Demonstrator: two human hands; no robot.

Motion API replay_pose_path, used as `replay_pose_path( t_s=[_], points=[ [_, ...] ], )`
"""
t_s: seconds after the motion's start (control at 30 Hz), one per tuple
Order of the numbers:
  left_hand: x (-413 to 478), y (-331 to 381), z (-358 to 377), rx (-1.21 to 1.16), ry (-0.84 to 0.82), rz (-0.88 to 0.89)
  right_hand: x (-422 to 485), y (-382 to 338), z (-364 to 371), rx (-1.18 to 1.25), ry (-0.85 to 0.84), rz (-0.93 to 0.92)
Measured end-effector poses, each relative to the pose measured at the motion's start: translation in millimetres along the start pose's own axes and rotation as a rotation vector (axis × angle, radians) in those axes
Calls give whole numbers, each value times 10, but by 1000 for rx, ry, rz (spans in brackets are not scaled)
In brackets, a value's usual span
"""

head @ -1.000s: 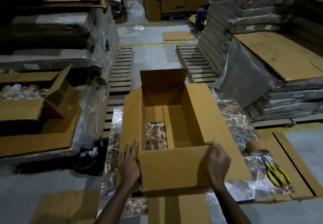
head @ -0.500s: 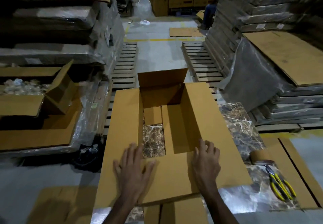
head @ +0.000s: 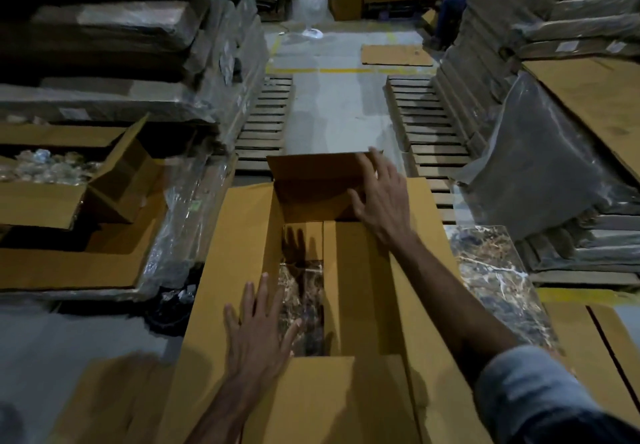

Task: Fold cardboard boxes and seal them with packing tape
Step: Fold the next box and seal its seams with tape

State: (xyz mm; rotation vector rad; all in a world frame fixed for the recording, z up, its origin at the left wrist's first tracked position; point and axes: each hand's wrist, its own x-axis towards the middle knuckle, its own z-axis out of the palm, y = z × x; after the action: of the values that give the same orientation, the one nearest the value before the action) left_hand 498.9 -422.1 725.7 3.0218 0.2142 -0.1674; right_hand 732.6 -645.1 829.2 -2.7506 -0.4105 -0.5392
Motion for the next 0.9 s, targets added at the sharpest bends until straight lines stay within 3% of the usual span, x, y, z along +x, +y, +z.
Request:
replay_pose_path(
  t_s=[0.13, 0.3, 0.4, 0.53, 0.73, 0.9],
  points=[
    [80, 11, 14, -71, 14, -44, 662, 34, 190, -133, -134, -82],
    [126, -7, 56, -145, 58, -95, 307, 16, 608, -86, -129, -109],
    [166, -2, 44, -203, 48, -177, -156, 104, 912, -116, -277, -152],
    [196, -73, -27, -342, 87, -428, -394, 240, 1201, -104, -506, -83],
    [235, -355, -252, -476, 163, -703, -380, 191, 1224, -124, -498, -101],
    [153, -502, -773, -543, 225, -688, -334, 222, 1185, -119, -528, -106]
  ],
)
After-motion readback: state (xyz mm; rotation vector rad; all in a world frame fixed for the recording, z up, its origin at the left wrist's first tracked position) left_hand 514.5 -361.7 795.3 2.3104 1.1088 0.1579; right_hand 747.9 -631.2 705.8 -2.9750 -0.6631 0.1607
